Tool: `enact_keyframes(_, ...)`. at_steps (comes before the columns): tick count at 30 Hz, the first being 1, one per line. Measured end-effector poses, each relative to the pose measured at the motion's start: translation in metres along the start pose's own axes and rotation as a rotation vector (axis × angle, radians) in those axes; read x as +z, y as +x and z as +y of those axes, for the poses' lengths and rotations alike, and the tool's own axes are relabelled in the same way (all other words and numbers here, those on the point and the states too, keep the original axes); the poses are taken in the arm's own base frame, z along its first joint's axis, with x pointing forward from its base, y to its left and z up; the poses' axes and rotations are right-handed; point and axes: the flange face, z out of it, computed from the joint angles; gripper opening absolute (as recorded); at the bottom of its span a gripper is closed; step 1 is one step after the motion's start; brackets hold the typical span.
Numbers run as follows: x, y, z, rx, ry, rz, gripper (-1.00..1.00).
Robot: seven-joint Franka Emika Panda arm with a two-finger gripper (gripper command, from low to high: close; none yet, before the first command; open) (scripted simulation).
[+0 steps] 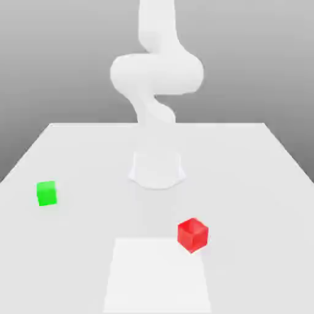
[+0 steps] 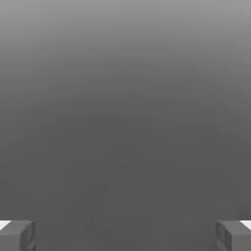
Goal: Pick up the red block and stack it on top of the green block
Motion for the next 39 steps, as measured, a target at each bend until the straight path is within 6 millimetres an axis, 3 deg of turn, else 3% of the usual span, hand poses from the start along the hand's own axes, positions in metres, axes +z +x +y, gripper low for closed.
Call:
enact_keyframes(4,0.096,-0.042,0.015,-0.107,-0.075,-0.131,0.0)
enact_keyframes(9,0.194,-0.116,0.052,-0.249,-0.164,-0.298,0.0)
enact_keyframes(13,0.253,-0.19,0.099,-0.376,-0.237,-0.444,0.0)
enact_keyframes(17,0.299,-0.272,0.161,-0.51,-0.311,-0.598,0.0)
enact_keyframes(19,0.32,-0.301,0.183,-0.549,-0.328,-0.639,0.0)
enact_keyframes(23,0.346,-0.322,0.204,-0.556,-0.335,-0.652,0.0)
enact_keyframes(24,0.351,-0.326,0.208,-0.556,-0.335,-0.652,-1.0)
enact_keyframes(31,0.351,-0.327,0.209,-0.556,-0.336,-0.653,-1.0)
enact_keyframes(39,0.308,-0.298,0.183,-0.554,-0.337,-0.652,-1.0)
